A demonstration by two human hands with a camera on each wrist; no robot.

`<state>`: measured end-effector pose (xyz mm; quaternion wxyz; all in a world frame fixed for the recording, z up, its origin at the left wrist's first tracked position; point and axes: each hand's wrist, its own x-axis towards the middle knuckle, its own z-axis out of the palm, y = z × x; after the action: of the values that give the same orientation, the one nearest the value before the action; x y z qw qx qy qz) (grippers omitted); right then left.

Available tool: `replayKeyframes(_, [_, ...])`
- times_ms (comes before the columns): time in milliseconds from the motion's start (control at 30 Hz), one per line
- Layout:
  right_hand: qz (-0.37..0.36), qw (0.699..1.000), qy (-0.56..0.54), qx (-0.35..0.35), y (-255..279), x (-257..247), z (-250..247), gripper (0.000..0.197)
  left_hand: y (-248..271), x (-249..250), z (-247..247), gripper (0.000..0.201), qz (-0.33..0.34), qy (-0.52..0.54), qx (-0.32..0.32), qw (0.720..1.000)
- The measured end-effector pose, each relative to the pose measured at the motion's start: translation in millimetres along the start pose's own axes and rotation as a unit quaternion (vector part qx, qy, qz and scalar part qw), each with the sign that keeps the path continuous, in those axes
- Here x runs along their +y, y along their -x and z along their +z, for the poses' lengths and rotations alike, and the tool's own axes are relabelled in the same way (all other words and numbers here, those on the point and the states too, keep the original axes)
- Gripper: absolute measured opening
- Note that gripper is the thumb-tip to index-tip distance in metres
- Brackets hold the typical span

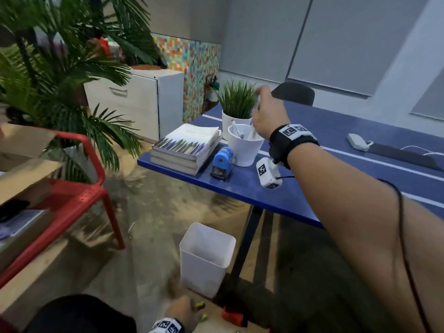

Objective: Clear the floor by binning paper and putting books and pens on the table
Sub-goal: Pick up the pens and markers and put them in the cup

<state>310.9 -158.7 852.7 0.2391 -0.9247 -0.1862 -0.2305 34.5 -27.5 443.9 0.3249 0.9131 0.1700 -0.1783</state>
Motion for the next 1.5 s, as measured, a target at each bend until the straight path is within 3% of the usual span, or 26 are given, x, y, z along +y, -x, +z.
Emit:
replayKeyframes(67, [0.012, 0.998, 0.045, -0.031, -3, 6, 13, 0.035, -7, -20, 11, 0.040, -0.032, -0.007, -0.041, 0.999])
replayKeyframes(167, [0.014, 0.995, 0.097, -0.033, -8, 11, 20, 0.034, -19, -37, 17, 0.041, -0.071, -0.032, -0.060, 0.995])
replayKeyframes(333, [0.035, 0.994, 0.101, -0.038, -5, 7, 11, 0.067, -26, -40, 20, 0.050, -0.071, -0.038, -0.041, 0.996])
replayKeyframes(433, [0.049, 0.998, 0.034, 0.023, 10, 0, -2, 0.043, -28, -44, 23, 0.048, -0.102, -0.029, -0.059, 0.993])
replayKeyframes(600, [0.016, 0.988, -0.084, 0.126, 98, -19, -12, 0.014, -38, -53, 32, 0.036, -0.121, -0.040, -0.117, 0.985])
replayKeyframes(700, [0.012, 0.968, -0.194, 0.157, 185, -27, -1, 0.019, -49, -62, 41, 0.035, -0.124, -0.064, -0.133, 0.981])
replayKeyframes(800, [0.052, 0.957, -0.276, 0.068, 257, -18, 36, 0.029, -56, -63, 42, 0.037, -0.123, -0.082, -0.118, 0.982])
replayKeyframes(900, [0.117, 0.943, -0.302, -0.081, 308, 11, 92, 0.032, -65, -58, 36, 0.034, -0.103, -0.123, -0.101, 0.982])
replayKeyframes(1033, [0.209, 0.914, -0.233, -0.259, 349, 64, 167, 0.033, -88, -66, 55, 0.031, -0.094, -0.158, -0.096, 0.978])
replayKeyframes(1133, [0.306, 0.868, -0.180, -0.348, 381, 109, 212, 0.029, -105, -70, 83, 0.025, -0.076, -0.170, -0.134, 0.973])
replayKeyframes(1367, [0.418, 0.772, -0.016, -0.478, 492, 206, 314, 0.037, -146, -93, 174, 0.042, -0.064, -0.162, -0.247, 0.953])
replayKeyframes(1500, [0.451, 0.744, 0.029, -0.492, 540, 236, 350, 0.022, -147, -98, 216, 0.028, -0.048, -0.149, -0.297, 0.942])
